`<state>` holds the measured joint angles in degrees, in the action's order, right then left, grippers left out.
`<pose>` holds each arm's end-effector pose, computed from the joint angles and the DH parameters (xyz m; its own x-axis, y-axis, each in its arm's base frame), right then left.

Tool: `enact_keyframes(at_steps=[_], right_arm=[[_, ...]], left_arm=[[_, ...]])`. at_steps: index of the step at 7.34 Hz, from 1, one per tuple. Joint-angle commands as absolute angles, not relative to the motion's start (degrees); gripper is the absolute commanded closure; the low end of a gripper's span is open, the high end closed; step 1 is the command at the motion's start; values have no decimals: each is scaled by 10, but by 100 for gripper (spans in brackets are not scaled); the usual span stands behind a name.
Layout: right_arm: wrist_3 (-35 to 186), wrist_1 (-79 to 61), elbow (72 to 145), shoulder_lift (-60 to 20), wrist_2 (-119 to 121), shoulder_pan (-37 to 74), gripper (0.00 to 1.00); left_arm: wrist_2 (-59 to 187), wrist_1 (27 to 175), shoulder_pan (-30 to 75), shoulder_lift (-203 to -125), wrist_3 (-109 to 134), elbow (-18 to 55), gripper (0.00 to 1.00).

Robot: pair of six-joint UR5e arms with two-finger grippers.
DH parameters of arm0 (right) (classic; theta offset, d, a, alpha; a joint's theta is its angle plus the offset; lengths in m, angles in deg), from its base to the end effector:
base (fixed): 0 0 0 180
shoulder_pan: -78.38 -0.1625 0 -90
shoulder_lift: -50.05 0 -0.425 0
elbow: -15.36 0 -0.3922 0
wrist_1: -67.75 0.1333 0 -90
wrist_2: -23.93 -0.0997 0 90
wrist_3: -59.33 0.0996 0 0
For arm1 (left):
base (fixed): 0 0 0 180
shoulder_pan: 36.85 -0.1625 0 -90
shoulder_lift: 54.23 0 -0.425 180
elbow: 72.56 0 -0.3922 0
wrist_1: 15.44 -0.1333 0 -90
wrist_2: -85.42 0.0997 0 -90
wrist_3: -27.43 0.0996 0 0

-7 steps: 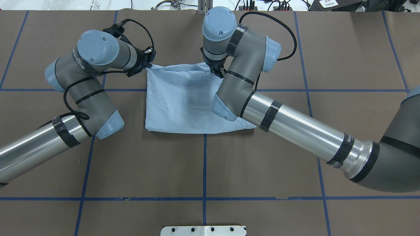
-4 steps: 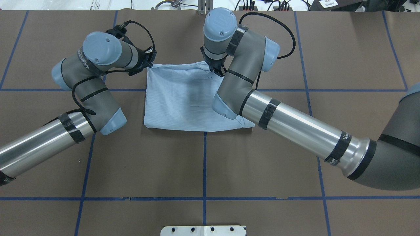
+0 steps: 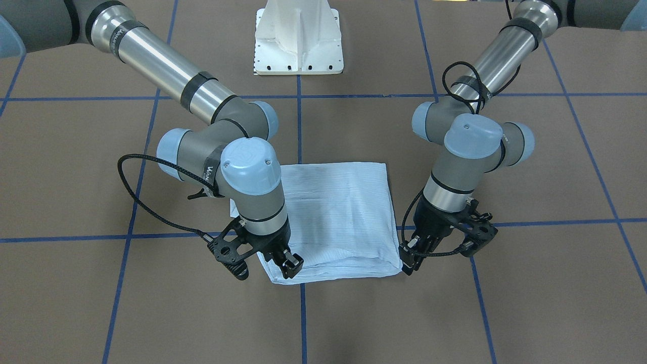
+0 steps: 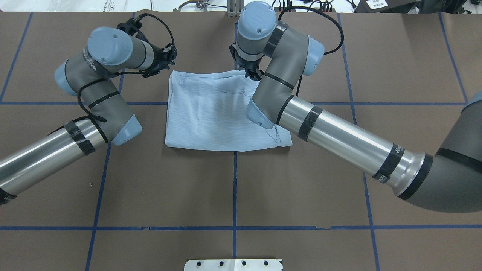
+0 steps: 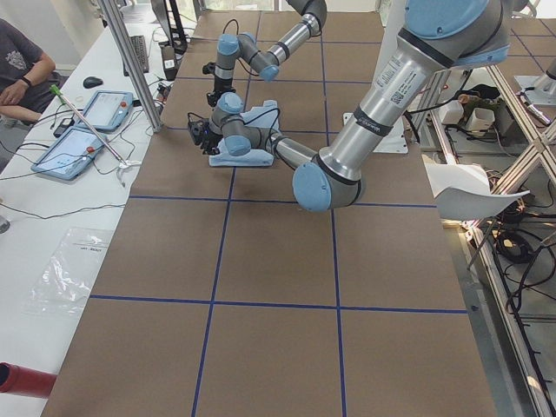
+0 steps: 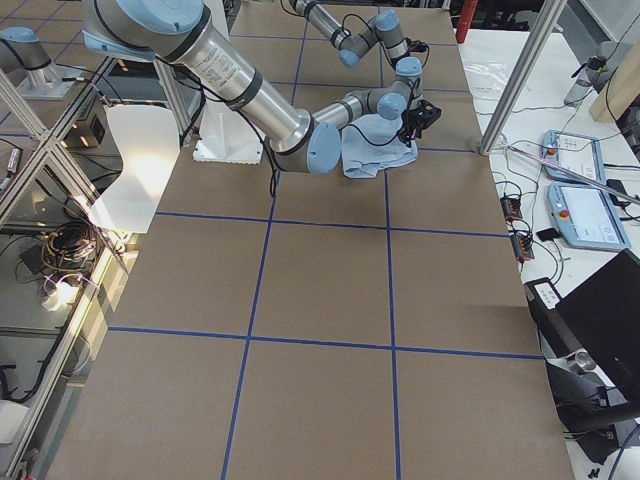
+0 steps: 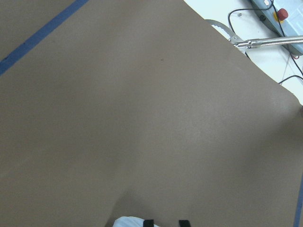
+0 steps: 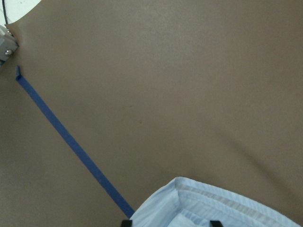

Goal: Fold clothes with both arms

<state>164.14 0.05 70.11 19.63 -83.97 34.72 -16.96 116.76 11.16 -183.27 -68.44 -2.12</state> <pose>-0.5522 -0.6689 0.2087 0.3537 0.6737 0.6488 -0.6059 0.6935 -0.3899 0.4322 -0.6475 0.3202 0.2544 -0.4319 -0.8653 0.6290 0.7535 -0.1912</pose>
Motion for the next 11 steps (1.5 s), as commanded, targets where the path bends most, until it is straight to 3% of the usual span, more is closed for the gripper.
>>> enact_keyframes(at_steps=[1,2,5,7,8,9,11], right_arm=[[1566,-5,707,179,-876,316,0],[1527,-14,749,135,-910,296,0],[1308,-131,995,-60,-954,234,0],[1205,-175,1143,-189,-978,190,0],[1143,-217,1208,-244,-979,180,0],[1097,-243,1261,-287,-978,172,0],[1058,-247,1302,-335,-980,162,0]], left_arm=[[-252,1171,151,-1810,-607,-8,69],[-308,1167,178,-1754,-525,51,69],[-335,1119,242,-1597,-226,206,64],[-417,1102,320,-1534,-81,231,57],[-436,1102,345,-1515,-1,231,47],[-438,1102,376,-1489,31,242,0],[-438,1045,431,-1455,160,256,0]])
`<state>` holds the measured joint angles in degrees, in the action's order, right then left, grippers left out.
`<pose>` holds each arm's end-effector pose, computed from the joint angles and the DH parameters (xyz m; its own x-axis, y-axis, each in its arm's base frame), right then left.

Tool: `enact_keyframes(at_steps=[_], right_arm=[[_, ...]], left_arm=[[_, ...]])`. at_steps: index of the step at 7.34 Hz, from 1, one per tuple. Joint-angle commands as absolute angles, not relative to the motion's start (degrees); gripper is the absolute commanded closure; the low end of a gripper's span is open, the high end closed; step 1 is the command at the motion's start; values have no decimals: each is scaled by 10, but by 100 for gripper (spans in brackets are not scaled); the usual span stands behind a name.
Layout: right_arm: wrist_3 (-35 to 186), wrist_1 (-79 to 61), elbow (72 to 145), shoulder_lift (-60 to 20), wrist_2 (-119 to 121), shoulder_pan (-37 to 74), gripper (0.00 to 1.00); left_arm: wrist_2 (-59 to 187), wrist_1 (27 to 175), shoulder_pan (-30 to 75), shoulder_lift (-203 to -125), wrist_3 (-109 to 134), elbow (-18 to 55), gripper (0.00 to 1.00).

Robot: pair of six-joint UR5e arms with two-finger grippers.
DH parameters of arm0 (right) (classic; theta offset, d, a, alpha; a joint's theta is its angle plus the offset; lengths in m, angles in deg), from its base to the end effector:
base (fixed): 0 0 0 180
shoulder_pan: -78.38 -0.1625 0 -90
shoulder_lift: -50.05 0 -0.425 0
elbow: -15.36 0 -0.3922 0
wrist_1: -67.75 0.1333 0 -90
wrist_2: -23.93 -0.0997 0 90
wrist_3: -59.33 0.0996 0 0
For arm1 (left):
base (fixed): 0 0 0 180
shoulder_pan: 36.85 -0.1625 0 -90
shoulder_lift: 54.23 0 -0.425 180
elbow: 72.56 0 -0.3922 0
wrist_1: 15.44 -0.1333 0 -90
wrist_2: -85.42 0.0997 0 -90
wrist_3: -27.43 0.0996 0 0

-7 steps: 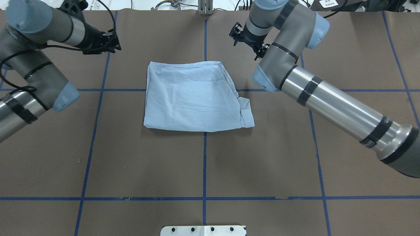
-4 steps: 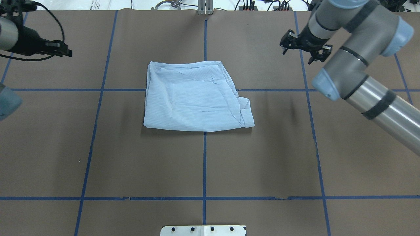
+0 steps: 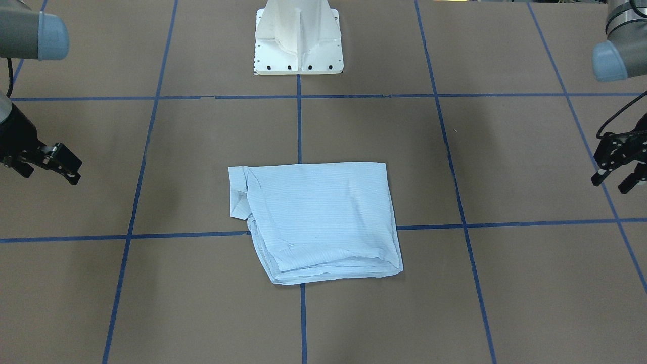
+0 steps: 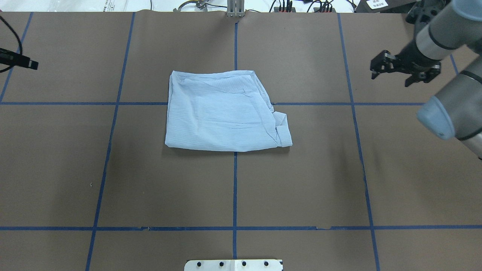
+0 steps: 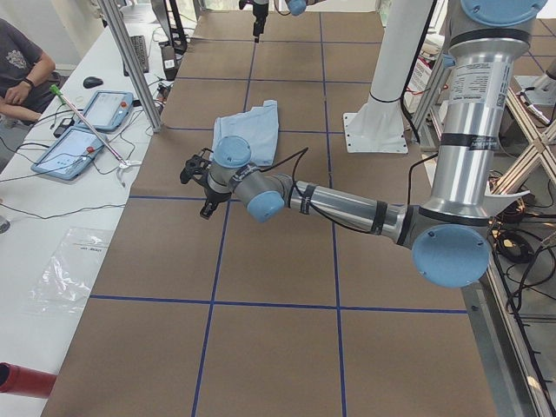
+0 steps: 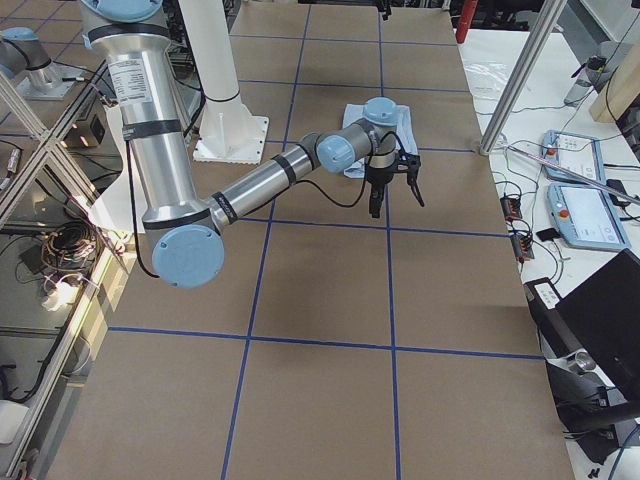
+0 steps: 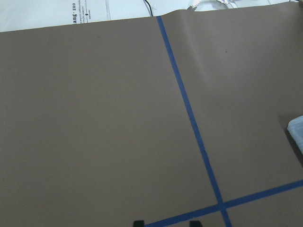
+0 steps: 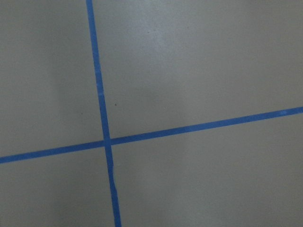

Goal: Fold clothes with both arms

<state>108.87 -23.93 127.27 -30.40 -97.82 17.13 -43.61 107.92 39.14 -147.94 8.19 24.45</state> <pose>-0.1858 -0.5068 0.4009 0.7198 0.1649 0.6743 -0.2007 0.9793 -0.0252 0.0618 -0.5394 0.4999 0.6688 0.3492 -0.6563 0.0492 0.8601 0.5077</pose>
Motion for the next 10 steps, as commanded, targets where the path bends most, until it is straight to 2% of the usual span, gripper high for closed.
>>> enact_keyframes(at_steps=[1,5,7,10], right_arm=[[1035,-246,1323,-370,-978,159,0],[824,-242,1311,-458,-1017,51,0],[713,-246,1267,-465,-1063,-17,0],[701,-241,1239,-472,-1062,-23,0]], left_arm=[[-438,1012,452,-1448,241,250,0],[-493,982,485,-1419,266,238,0],[-494,985,502,-1418,266,238,0],[-495,965,508,-1424,259,240,0]])
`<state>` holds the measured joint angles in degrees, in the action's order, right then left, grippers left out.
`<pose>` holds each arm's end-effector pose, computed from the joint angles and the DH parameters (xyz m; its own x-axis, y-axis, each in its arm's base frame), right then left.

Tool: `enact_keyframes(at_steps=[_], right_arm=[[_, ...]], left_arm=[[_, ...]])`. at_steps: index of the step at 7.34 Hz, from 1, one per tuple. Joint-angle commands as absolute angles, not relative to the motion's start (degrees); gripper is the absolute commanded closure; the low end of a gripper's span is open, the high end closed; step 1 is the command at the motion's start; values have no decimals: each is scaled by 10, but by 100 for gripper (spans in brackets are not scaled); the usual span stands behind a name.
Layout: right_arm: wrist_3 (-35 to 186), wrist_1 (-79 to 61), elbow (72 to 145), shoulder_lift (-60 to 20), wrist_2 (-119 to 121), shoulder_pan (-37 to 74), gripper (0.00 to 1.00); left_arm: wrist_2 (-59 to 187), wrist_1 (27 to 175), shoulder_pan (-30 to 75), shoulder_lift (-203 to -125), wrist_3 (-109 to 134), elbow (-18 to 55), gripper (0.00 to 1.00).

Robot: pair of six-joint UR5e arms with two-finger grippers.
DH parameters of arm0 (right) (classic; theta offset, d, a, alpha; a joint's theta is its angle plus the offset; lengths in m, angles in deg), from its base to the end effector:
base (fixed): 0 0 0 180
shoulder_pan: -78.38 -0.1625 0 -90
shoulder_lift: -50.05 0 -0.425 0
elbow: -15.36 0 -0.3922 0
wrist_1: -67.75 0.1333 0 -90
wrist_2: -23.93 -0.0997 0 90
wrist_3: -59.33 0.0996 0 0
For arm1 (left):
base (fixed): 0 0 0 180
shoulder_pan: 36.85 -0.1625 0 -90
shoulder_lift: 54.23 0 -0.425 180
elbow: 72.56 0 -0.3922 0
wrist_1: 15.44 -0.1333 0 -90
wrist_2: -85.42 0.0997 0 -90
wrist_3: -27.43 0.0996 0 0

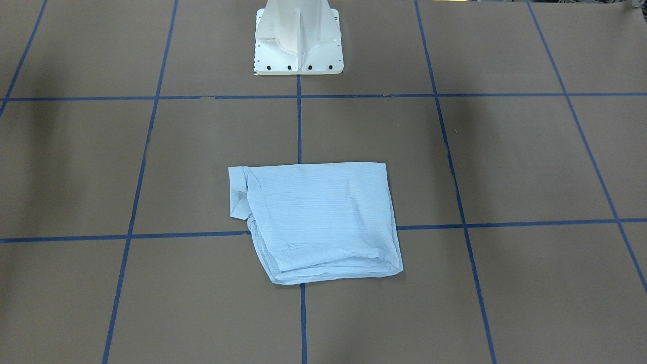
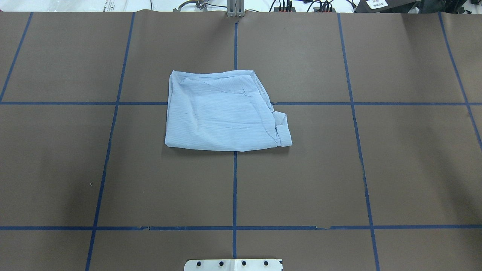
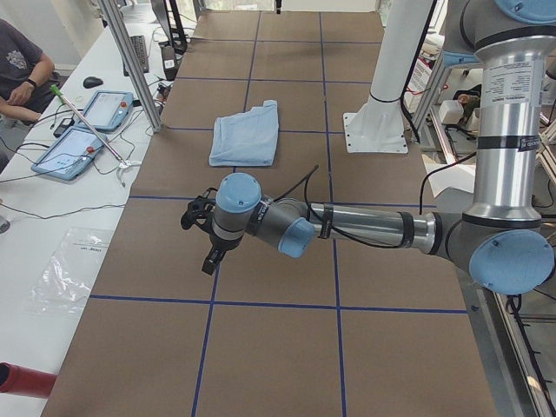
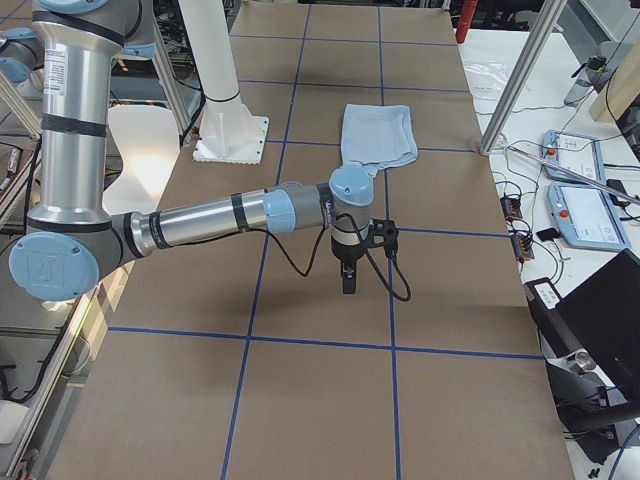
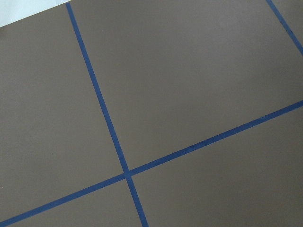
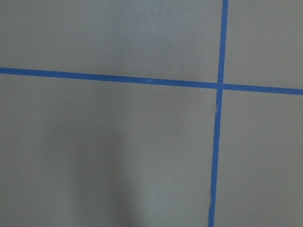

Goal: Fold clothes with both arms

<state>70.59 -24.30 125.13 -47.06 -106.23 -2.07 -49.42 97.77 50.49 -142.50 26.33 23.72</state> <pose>-0.0052 -0.4474 0.5547 0.7517 -0.0499 0.6576 0.0166 0.9982 0.0568 -0.0398 -0.5016 0.5723 0.6937 0.3439 -0.6328 -0.0278 0.8907 0.4537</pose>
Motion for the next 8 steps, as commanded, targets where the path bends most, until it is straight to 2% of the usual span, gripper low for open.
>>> enact_keyframes(at_steps=[1,8], right_arm=[[701,-241,1241,-466,-1065,-24,0],[708,-241,1215,-465,-1079,-23,0]], left_arm=[[-497,963,521,-1419,263,241,0],[-495,964,526,-1410,261,252,0]])
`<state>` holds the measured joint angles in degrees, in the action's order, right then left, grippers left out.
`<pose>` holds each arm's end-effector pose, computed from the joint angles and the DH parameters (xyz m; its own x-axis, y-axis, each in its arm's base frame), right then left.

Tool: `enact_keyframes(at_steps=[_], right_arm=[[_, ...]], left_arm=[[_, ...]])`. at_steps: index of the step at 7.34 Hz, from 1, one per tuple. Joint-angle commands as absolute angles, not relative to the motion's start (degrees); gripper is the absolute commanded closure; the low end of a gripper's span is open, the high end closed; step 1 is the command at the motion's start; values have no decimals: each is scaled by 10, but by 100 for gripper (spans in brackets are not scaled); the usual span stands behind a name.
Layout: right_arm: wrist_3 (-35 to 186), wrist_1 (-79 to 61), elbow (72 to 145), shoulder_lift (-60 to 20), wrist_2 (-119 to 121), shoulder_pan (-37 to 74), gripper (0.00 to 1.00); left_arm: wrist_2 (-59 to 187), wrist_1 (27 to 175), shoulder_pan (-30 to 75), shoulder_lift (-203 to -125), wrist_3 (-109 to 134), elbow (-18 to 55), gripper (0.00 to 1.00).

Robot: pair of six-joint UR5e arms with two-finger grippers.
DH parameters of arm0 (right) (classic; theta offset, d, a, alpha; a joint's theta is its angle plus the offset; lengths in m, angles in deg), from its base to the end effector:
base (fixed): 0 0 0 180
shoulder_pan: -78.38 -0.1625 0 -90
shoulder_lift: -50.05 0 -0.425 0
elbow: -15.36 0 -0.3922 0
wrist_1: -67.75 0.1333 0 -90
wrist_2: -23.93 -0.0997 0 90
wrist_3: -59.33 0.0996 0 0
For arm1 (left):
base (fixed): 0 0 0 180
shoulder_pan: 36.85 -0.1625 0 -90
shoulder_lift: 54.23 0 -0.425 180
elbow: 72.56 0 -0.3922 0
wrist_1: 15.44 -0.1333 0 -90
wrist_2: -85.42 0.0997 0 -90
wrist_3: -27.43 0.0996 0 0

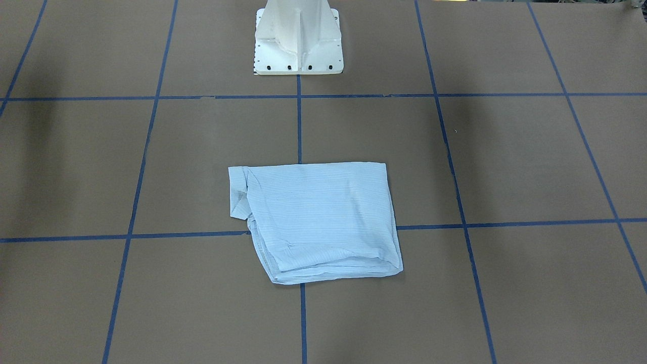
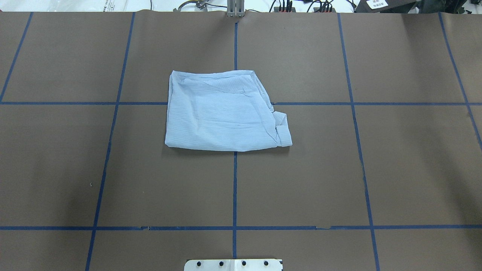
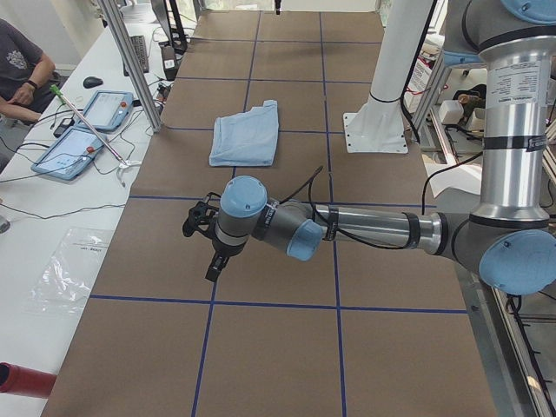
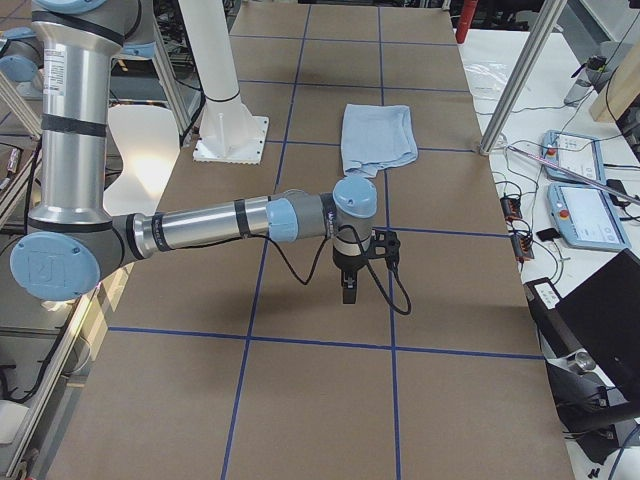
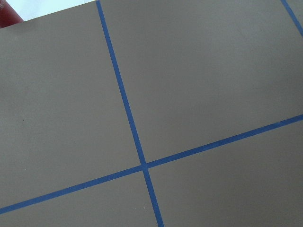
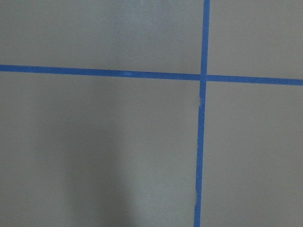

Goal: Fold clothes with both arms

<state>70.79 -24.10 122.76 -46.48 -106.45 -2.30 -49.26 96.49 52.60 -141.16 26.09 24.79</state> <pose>-0.0046 -0.4524 0.5701 0.7524 -0.0255 0.6582 0.0107 0.9996 0.0265 -0.0586 -0.4897 0.5771 0.7080 0.2963 -0.6410 0.0079 0.9043 0.4268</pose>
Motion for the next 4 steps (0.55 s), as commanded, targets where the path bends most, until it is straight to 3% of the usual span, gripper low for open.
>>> enact_keyframes(at_steps=[1,4], right_arm=[[707,-240,1213,-465,-1090,-23,0],[705,-241,1168,-471,-1093,-50,0]], left_arm=[[-495,961,526,-1404,259,267,0],[-496,971,525,-1388,260,265,0]])
